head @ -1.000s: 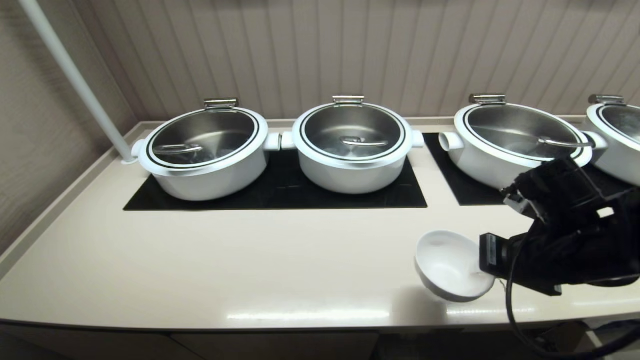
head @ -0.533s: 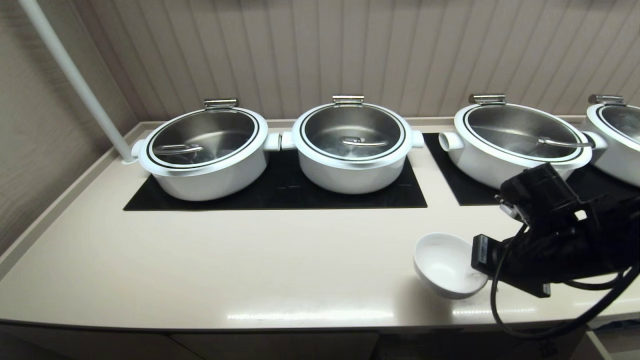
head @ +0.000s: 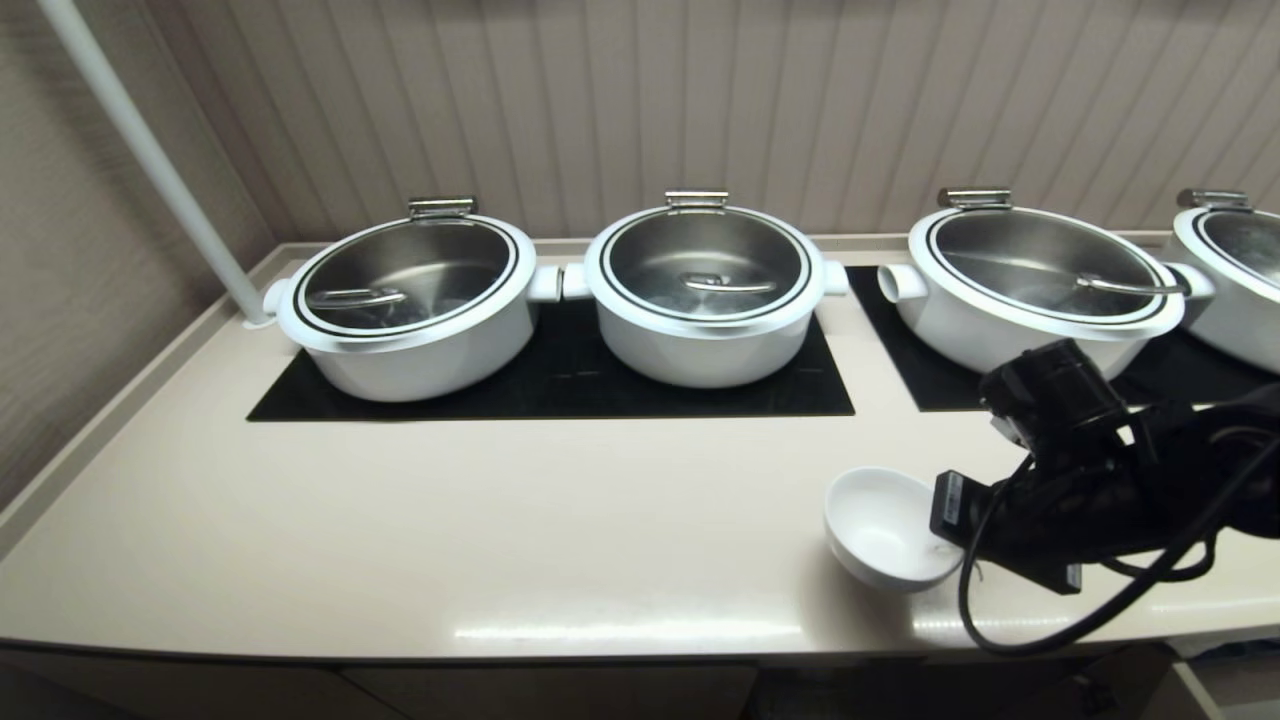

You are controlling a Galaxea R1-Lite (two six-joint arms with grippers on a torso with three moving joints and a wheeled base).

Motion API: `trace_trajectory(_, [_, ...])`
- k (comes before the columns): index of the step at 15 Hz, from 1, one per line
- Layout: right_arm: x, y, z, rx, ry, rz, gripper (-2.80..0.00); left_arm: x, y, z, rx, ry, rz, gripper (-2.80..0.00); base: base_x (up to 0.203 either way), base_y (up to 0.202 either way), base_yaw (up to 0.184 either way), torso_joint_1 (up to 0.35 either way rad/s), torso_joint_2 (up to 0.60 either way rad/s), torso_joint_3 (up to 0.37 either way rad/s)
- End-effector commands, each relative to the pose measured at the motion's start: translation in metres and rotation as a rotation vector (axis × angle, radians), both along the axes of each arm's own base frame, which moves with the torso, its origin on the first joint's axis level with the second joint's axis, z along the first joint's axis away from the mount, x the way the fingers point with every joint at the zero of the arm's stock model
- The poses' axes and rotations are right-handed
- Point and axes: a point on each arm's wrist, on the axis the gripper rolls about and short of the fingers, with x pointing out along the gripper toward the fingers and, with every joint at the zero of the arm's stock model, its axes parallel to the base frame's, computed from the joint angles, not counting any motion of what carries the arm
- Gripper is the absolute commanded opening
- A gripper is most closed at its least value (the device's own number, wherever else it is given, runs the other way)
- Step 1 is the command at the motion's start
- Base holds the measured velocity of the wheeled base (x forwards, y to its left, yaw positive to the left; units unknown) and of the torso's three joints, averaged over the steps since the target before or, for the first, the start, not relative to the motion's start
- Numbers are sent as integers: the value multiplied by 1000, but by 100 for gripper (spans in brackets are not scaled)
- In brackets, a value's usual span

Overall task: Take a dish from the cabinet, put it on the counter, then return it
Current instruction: Place it on the table

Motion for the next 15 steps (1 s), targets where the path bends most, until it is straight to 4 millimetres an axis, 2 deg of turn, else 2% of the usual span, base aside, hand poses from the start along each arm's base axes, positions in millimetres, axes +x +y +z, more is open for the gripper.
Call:
trace_trajectory(1, [1, -4, -7, -5, 20, -19, -280, 0, 0, 0, -1, -1, 0, -280, 0, 0, 0, 0, 0, 0])
trace_trajectory(15, [10, -5, -22, 6, 15, -45, -280, 0, 0, 0, -1, -2, 1, -280, 0, 0, 0, 0, 0, 0])
